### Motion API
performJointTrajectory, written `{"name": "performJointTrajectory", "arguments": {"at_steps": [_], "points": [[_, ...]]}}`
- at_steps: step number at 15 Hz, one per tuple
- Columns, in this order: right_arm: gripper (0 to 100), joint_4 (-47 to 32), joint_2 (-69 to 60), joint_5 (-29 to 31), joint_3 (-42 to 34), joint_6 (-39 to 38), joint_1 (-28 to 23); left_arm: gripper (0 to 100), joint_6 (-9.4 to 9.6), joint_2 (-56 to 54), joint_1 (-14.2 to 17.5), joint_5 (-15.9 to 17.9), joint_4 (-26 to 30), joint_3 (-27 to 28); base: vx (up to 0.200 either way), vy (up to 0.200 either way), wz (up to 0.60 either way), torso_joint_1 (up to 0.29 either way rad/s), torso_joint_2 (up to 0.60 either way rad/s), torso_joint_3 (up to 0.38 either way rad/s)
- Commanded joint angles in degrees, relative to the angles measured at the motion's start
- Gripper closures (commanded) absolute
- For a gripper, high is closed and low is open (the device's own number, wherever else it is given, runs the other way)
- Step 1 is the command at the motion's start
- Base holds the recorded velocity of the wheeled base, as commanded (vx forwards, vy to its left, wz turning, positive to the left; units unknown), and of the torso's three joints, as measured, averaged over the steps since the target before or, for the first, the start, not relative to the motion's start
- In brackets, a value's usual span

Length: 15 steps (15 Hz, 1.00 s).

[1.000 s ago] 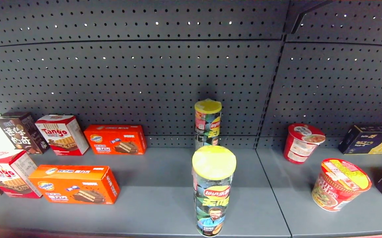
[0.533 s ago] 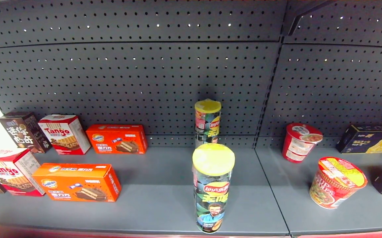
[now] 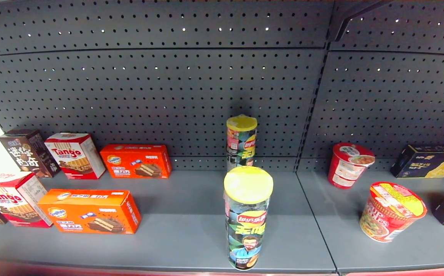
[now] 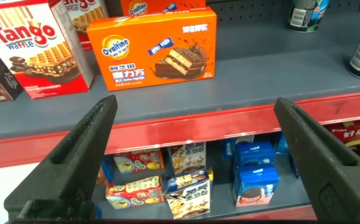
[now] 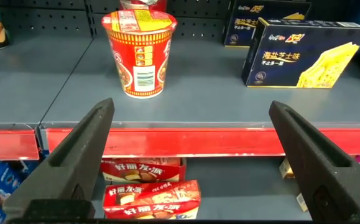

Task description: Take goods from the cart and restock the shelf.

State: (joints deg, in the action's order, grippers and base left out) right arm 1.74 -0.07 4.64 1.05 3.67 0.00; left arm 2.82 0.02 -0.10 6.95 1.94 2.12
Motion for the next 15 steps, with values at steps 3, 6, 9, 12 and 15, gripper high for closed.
{"name": "performJointTrajectory", "arguments": {"at_steps": [3,6,9,12,15], "points": [[0,0.0,0.1,0.1,0.0,0.4,0.0,0,-0.27,0.0,0.0,-0.1,0.0,0.0,0.000,0.000,0.00,0.000,0.00,0.000],[0,0.0,0.1,0.0,0.0,0.0,0.0,0,-0.36,0.0,0.0,-0.2,0.0,0.0,0.000,0.000,0.00,0.000,0.00,0.000],[0,0.0,0.1,-0.1,0.0,0.1,0.0,0,-1.06,0.0,0.0,-0.1,-0.2,0.0,0.000,0.000,0.00,0.000,0.00,0.000],[0,-0.1,0.1,-1.4,0.1,0.1,0.0,0,-1.15,0.0,0.0,0.0,-0.2,0.1,0.000,0.000,0.00,0.000,0.00,0.000],[0,-0.2,0.1,-2.8,0.1,-0.3,0.0,0,-2.11,0.0,0.0,-0.1,-0.2,0.1,0.000,0.000,0.00,0.000,0.00,0.000]]}}
